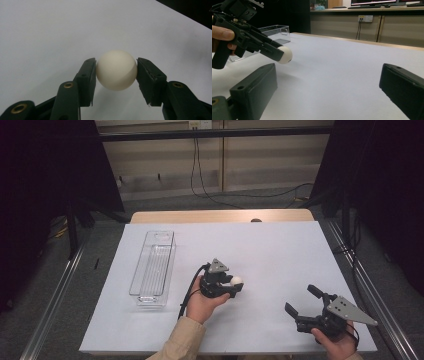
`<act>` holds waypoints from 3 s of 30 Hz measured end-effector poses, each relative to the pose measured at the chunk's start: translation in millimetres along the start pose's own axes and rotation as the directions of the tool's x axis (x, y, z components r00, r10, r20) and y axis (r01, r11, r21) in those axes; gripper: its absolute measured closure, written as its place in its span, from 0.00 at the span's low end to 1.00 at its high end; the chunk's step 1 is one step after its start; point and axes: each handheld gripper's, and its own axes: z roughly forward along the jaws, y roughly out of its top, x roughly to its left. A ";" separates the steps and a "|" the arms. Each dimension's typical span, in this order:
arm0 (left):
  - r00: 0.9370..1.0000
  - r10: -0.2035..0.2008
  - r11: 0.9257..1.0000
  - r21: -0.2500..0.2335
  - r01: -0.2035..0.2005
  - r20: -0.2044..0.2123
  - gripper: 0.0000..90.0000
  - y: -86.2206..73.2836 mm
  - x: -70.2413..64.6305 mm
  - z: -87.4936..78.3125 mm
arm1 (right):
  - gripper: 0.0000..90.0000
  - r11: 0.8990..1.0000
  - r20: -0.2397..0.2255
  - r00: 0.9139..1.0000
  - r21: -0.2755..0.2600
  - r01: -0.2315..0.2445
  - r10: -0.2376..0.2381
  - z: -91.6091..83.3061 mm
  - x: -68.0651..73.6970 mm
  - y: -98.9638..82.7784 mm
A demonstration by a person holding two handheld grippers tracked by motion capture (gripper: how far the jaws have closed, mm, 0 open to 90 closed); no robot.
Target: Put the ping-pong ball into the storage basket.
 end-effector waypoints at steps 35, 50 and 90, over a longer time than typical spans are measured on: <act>1.000 -0.005 1.000 0.012 0.005 -0.023 0.57 0.6 8.8 -13.3 | 0.01 1.000 0.000 1.000 0.005 -0.010 0.010 1.8 0.5 -0.6; 1.000 -0.013 1.000 0.004 0.013 -0.027 0.57 2.1 13.1 -20.2 | 0.01 1.000 0.001 1.000 0.007 -0.006 0.006 2.2 0.6 -0.8; 0.998 -0.036 0.999 0.013 0.037 -0.052 0.57 -2.1 25.8 -34.5 | 0.01 1.000 -0.002 1.000 0.003 -0.006 0.006 2.1 0.4 -0.3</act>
